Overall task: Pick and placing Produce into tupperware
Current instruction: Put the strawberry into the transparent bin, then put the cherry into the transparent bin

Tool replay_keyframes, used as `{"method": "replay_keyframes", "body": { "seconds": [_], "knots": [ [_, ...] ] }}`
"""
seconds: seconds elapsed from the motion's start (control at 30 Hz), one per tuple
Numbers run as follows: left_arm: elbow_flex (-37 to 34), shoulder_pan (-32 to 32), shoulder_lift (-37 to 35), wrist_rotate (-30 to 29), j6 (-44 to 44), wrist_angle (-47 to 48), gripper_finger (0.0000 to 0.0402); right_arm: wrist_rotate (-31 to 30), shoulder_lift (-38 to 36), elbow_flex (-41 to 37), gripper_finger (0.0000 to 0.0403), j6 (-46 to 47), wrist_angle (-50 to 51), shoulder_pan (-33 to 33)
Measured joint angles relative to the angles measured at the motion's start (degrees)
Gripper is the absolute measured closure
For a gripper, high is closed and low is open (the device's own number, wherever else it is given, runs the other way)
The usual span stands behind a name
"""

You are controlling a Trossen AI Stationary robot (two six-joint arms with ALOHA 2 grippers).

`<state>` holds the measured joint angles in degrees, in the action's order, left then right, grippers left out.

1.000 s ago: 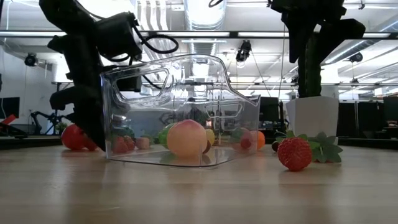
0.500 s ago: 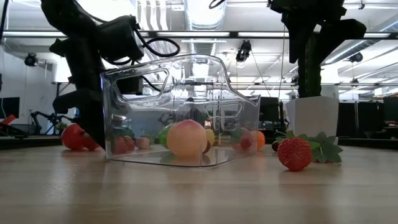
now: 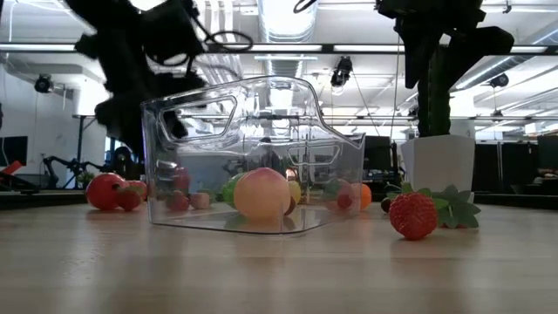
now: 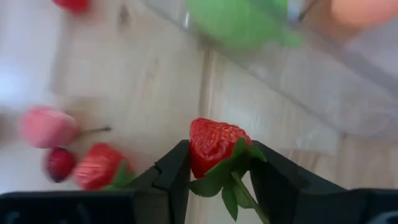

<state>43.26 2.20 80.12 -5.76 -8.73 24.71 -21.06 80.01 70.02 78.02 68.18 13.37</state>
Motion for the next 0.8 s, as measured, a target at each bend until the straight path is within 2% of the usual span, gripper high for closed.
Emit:
{"method": "replay_keyframes", "body": {
  "seconds": [0.1,0.23,0.4,0.53,0.8],
  "knots": [
    [3.01,0.02,-3.38,-2.6,-0.09,5.25,0.0279,0.0,0.0,0.0,0.0164,-0.01,0.11,0.0],
    [6.93,0.07,-8.14,-2.97,-1.44,4.57,0.0279,-0.03,0.0,0.0,0.0161,-0.48,-0.04,0.0],
    [8.88,0.17,-10.38,5.38,-1.7,-8.63,0.0277,-0.66,0.0,-0.11,0.0163,-1.72,-0.15,0.0],
    [8.87,0.28,-6.96,12.11,-7.6,-12.67,0.0258,-0.97,0.01,-0.29,0.0165,-2.66,-0.21,0.0],
    [9.19,2.49,2.01,19.5,-21.3,-12.57,0.0181,-1.07,0.02,-0.61,0.0154,-4.23,-0.25,0.08]
  ]
}}
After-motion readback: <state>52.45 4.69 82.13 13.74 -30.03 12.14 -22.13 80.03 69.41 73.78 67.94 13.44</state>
